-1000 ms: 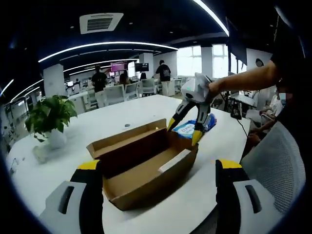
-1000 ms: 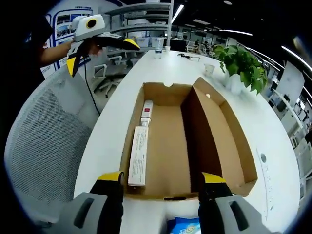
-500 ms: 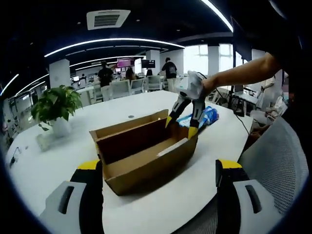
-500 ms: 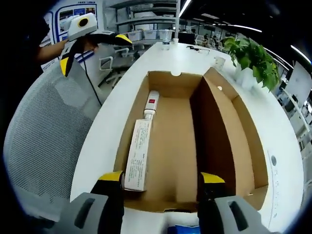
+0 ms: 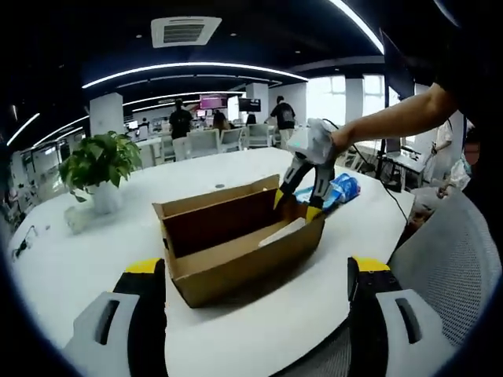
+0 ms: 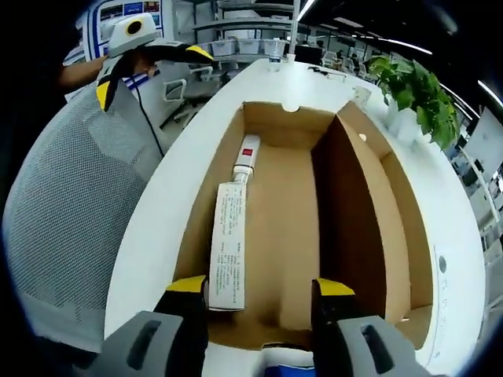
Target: Operate the shoe box by opening the lid, removing the specified soft item, and placing it in the target area until the item is outside and the box remains undamaged.
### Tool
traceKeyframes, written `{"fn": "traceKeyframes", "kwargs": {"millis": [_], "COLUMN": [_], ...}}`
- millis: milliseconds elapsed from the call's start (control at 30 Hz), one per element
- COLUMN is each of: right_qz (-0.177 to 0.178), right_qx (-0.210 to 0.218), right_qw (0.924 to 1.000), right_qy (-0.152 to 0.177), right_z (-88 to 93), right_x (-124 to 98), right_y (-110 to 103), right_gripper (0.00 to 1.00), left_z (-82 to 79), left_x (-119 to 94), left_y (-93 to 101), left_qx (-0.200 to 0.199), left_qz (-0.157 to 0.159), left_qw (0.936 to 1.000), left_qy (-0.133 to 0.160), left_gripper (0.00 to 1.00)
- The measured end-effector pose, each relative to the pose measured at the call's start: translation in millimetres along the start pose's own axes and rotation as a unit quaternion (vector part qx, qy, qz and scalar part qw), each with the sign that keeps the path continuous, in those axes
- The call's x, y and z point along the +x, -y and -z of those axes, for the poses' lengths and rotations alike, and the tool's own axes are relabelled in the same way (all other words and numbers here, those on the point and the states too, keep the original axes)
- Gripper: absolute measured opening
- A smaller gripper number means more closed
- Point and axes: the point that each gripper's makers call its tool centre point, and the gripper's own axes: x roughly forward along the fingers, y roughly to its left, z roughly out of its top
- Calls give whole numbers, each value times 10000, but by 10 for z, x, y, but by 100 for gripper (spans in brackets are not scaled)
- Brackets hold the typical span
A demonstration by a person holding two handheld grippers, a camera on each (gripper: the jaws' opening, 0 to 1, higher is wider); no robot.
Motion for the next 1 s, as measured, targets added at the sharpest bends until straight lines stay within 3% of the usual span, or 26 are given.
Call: {"fn": "traceKeyframes", "kwargs": {"millis": [233, 1000], "right_qz": [-153, 102], "right_qx": [-11, -4], "right_qw": [9998, 9999], "right_qy": [-136, 128], "right_z": [14, -132], "right_x": [71, -84], "right_y": [-111, -128], "right_gripper": [17, 12], "left_z": [6, 15], "left_x": [3, 7], "left_y": [8, 22], "left_qx": [19, 30], "left_qz": [3, -20], "left_qw": [10000, 10000], "left_qy": [17, 3], "left_gripper": [100, 100]}}
